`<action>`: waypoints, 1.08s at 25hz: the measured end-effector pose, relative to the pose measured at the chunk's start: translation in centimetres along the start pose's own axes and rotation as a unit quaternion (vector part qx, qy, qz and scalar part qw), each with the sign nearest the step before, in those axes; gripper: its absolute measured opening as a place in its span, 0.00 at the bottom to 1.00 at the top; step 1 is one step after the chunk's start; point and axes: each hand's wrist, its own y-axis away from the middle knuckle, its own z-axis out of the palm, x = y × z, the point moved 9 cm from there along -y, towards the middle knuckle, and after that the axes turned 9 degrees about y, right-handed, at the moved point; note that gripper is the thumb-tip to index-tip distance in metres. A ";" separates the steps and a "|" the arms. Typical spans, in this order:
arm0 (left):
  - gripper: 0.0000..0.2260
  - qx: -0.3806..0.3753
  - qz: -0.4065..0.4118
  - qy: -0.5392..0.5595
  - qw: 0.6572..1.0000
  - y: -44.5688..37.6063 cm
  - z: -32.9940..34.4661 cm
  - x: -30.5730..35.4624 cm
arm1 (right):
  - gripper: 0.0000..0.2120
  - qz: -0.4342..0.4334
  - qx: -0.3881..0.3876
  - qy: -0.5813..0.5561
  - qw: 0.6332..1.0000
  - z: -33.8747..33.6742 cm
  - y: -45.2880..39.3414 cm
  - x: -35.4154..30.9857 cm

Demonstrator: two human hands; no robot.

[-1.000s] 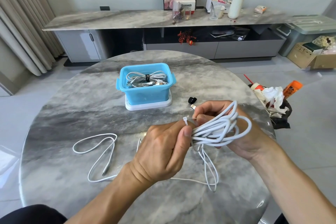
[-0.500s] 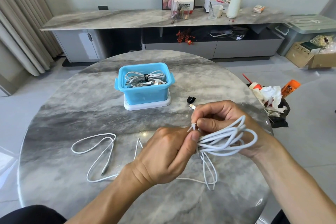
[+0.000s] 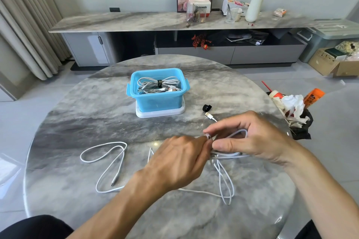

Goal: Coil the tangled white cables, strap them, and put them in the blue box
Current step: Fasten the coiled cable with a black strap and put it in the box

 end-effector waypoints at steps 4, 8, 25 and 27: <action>0.13 -0.025 -0.009 -0.025 0.999 -0.1 1.2 -0.5 | 0.06 -0.020 0.078 0.135 0.988 -0.3 -0.3 0.1; 0.13 -0.029 -0.005 -0.043 0.999 -0.2 1.6 -0.6 | 0.03 -0.126 0.141 0.246 0.951 0.3 -0.3 -1.9; 0.17 -0.068 -0.109 0.035 0.991 0.1 3.6 -2.4 | 0.04 -0.099 0.219 -0.046 0.970 1.2 -0.3 -1.5; 0.16 -0.067 -0.108 0.054 0.990 0.1 3.7 -2.3 | 0.04 -0.105 0.239 -0.053 0.964 0.8 0.0 -1.9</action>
